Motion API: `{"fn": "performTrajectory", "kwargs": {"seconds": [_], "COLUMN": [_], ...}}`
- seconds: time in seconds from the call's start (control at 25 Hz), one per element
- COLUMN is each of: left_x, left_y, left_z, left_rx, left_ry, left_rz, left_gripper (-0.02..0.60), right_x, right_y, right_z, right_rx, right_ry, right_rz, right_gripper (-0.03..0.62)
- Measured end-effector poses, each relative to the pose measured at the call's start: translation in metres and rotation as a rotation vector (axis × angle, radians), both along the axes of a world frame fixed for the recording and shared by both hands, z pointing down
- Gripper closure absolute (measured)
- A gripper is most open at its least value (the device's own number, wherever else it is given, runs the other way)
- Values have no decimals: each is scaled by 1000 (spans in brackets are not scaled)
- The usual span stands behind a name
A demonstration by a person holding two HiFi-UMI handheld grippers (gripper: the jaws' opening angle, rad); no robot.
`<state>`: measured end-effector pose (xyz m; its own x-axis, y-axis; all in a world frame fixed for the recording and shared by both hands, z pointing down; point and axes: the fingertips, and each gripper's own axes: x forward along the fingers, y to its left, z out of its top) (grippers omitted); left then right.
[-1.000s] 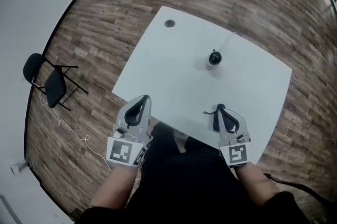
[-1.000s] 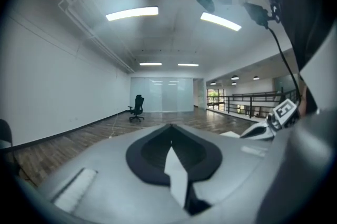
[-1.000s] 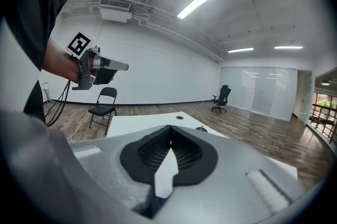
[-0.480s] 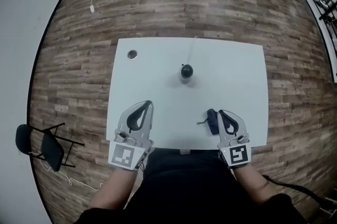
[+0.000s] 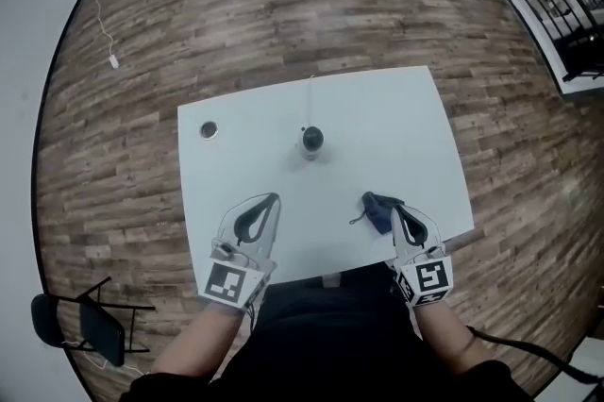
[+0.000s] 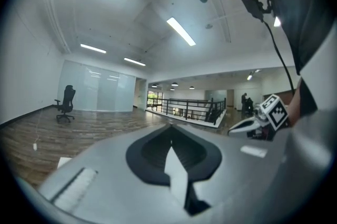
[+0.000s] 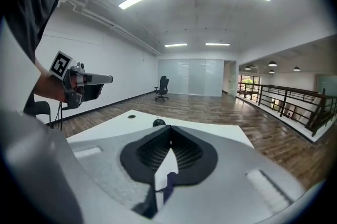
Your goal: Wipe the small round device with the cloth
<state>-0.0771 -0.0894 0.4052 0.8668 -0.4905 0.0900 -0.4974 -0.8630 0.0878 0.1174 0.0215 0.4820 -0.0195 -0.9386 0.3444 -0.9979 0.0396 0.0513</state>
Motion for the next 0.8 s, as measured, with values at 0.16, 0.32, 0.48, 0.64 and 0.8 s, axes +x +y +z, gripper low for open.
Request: {"fn": "performTrajectory", "kwargs": {"seconds": [0.16,0.32,0.48,0.64,0.8], "left_x": [4,4,3,-7,-9], "left_y": [-2,-7,0,-5,-9], "left_z": [-7,-8,-5,-12,-12], "left_rx": [12,25,22,54,53], "left_ry": [9,6,-6,-23,-49], "left_rz": [-4,-44,-61,-81,-106], "left_gripper": [575,575,575,575,575], "right_x": [9,20,23,24,26], "right_y": [1,-1,15,14,9], "right_z": [18,72,122,146,162], "right_rx": [-38,-159,-300,-358,-382], "right_ry": [-21,-84,-160,-97,-80], "right_rz": [-3,-20,-54,-71,-74], "right_gripper": [592,592,592,487,408]}}
